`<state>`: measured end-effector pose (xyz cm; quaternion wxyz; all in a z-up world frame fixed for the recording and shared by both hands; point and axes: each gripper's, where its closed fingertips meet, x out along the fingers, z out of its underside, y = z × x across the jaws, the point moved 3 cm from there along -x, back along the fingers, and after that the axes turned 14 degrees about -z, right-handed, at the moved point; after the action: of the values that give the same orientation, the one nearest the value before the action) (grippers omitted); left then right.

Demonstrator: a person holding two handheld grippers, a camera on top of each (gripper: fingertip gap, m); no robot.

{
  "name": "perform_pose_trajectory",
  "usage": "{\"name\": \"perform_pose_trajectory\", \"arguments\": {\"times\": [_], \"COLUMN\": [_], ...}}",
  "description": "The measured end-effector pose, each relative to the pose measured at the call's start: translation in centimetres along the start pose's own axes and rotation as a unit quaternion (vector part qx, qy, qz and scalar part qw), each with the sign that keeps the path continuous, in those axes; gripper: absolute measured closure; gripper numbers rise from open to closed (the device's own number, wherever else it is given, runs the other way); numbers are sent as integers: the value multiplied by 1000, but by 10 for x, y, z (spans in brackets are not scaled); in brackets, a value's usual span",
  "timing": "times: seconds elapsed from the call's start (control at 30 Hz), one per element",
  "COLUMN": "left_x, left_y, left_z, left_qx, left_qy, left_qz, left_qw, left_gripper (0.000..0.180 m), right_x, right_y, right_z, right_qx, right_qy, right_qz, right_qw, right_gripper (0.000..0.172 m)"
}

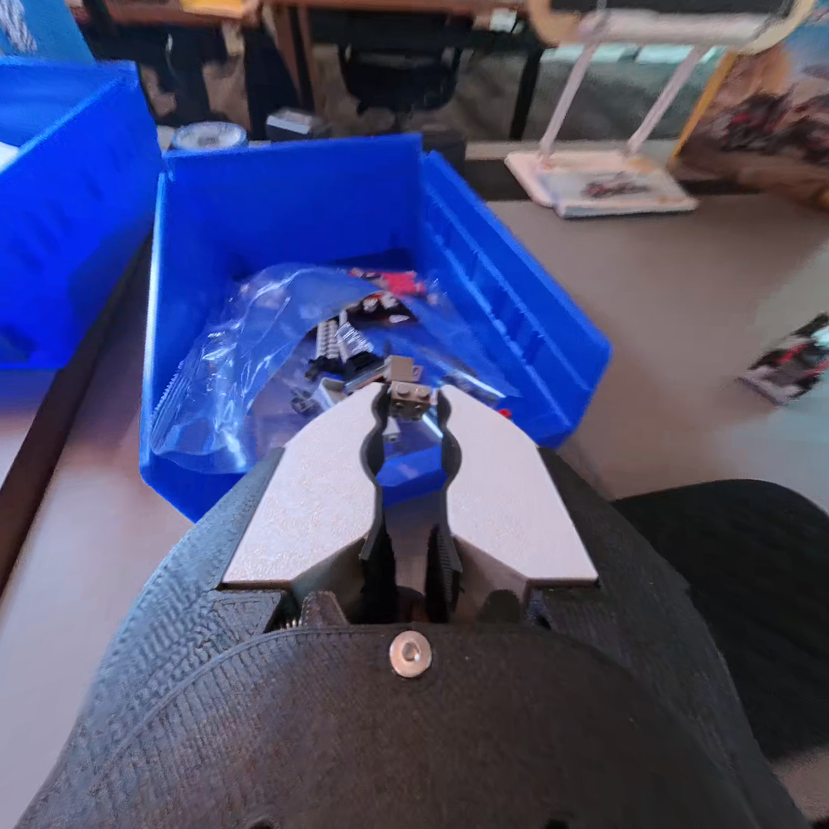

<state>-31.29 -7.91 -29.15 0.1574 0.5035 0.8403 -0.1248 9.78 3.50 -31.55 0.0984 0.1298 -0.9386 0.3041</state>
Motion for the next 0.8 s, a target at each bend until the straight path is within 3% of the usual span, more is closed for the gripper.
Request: {"name": "perform_pose_trajectory", "arguments": {"times": [0.1, 0.37, 0.47, 0.53, 0.63, 0.7, 0.8], "left_x": [16, -16, -47, -55, -41, -12, 36], "left_y": [-4, 10, 73, 138, 230, 275, 316], "left_z": [-3, -18, -49, -55, -39, -23, 5], "left_qx": [3, 12, 67, 132, 197, 241, 317], "left_qy": [-31, -5, 96, 121, 73, 30, -43], "left_qz": [-22, -26, 50, 168, 344, 388, 405], "left_qw": [999, 1000, 992, 969, 915, 889, 856], "left_gripper": [135, 137, 145, 146, 130, 124, 123], "right_x": [-1, 0, -1, 1, 16, 35, 54], "right_y": [0, -3, 4, 14, 36, 56, 85], "right_z": [-2, -4, -22, -44, -80, -89, -63], "right_qx": [5, -19, -103, -188, -299, -320, -261], "right_qy": [7, -19, -82, -136, -229, -312, -461], "right_qz": [-1, -7, 32, 55, 45, 5, -114], "right_qw": [1000, 1000, 991, 971, 925, 895, 840], "right_gripper": [144, 141, 130, 124, 125, 123, 123]}}
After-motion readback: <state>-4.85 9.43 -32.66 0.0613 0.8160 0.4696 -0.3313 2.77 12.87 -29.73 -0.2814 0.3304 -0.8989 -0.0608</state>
